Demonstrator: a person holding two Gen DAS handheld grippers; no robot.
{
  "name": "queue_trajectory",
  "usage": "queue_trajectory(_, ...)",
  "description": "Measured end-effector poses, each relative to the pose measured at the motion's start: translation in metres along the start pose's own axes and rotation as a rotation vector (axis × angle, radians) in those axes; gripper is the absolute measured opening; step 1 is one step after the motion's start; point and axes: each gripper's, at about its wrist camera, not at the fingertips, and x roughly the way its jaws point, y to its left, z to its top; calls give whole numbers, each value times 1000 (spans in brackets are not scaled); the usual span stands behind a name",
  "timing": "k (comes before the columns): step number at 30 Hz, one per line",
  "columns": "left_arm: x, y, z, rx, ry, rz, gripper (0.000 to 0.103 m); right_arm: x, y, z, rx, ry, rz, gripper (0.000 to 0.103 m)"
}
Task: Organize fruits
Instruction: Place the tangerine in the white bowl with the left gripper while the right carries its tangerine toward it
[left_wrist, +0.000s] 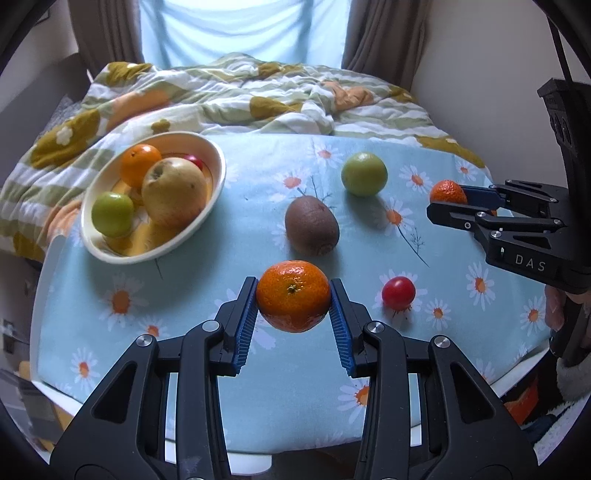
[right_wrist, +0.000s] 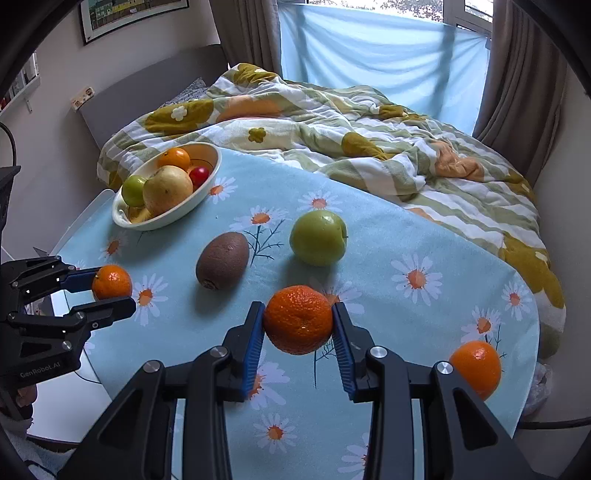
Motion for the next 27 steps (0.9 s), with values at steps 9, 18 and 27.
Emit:
queue_trajectory(9, -22, 40, 22, -3, -29, 5, 44, -9, 32, 26, 21, -17, 8, 33)
queue_trajectory(18, -30, 91, 45, 13, -42, 5, 44, 4, 73, 62, 30, -31, 19, 33)
queue_trajectory(27, -14, 153, 72, 34, -35, -9, 44, 30, 107, 101, 61, -37, 3, 33)
